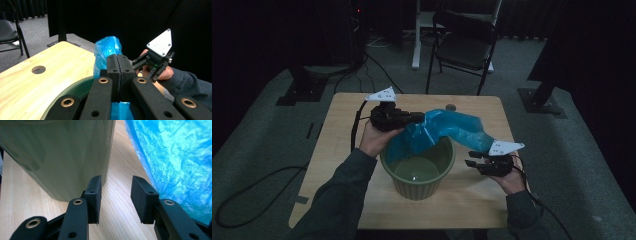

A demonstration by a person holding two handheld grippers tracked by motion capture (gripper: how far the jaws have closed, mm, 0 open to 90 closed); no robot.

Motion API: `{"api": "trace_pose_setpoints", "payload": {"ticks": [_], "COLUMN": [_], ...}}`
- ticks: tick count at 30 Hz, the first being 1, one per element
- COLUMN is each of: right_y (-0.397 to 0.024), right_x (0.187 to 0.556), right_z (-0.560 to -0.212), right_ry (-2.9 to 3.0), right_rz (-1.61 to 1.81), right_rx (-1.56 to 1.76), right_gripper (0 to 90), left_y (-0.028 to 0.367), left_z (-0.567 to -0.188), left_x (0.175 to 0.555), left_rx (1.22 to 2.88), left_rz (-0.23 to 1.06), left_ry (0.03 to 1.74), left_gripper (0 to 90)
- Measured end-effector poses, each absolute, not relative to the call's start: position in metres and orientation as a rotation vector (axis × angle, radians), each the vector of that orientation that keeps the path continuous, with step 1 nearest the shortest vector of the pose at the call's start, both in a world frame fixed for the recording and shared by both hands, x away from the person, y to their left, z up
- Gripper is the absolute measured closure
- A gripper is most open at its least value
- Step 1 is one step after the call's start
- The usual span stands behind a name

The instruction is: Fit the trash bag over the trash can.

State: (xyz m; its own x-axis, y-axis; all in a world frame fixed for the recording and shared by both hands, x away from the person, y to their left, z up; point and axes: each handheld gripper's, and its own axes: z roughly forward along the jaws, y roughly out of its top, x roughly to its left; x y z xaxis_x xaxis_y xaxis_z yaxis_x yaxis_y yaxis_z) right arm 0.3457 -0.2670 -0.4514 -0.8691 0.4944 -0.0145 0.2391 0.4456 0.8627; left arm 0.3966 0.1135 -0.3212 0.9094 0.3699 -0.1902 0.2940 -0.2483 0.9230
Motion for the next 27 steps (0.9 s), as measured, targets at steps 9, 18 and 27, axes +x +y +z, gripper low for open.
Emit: {"api": "trace_pose_setpoints", "payload": {"ticks": [9,18,27], "right_y": [-0.268,-0.278,-0.292], "right_x": [0.340,0.338,0.340], "right_z": [-0.441,-0.431,-0.425], "right_ry": [2.407,2.306,2.209], "right_rz": [1.422,1.416,1.407], "right_rx": [0.614,0.667,0.748], "right_gripper": [60.2,53.2,50.4], "left_y": [0.114,0.113,0.113], "left_z": [-0.325,-0.325,-0.326], "left_x": [0.399,0.399,0.399], "left_rx": [1.853,1.853,1.858], "left_rz": [0.070,0.068,0.067], "left_ry": [0.502,0.500,0.500], "left_gripper": [89.6,89.6,89.7]}}
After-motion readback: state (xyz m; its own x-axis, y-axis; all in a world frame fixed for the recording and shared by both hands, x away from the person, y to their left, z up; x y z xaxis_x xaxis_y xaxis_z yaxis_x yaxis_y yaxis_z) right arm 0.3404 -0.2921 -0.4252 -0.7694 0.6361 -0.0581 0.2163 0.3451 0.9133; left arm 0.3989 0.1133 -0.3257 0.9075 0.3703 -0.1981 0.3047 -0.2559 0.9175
